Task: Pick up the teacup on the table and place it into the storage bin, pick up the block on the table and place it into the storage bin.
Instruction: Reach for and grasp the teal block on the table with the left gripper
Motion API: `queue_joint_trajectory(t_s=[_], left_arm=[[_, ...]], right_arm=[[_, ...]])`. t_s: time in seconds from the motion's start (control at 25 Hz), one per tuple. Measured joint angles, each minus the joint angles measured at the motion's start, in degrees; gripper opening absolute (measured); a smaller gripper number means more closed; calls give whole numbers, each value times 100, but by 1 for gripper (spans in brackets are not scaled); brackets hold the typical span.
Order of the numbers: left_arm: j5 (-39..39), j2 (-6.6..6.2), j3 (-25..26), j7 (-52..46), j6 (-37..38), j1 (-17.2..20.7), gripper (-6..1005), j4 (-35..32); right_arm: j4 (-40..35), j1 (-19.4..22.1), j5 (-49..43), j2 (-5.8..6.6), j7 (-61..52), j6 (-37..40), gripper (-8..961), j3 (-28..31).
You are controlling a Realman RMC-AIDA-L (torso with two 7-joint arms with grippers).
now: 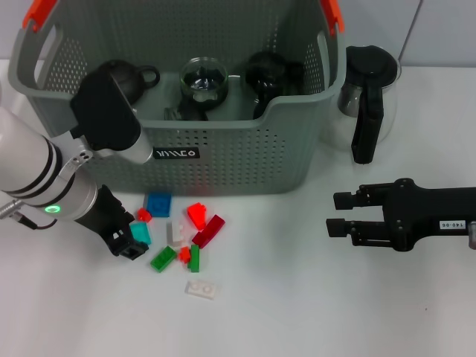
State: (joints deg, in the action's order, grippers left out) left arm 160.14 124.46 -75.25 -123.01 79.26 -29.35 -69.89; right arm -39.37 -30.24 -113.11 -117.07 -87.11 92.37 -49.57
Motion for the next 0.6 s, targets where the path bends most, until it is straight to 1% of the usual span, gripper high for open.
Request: queue_joint_trajectory(t_s=[0.24,0.44,0.6], left_arm=[[26,-18,5,-122,44,-22,563,-18],[22,-16,79,-158,70,-41,396,-3],[-60,-19,180,-172,201,-42,396,-57]], right_arm=[[0,5,0,2,-8,4,583,0],[0,-16,0,6,-8,9,583,0],[0,-25,0,8,-8,9,583,0]])
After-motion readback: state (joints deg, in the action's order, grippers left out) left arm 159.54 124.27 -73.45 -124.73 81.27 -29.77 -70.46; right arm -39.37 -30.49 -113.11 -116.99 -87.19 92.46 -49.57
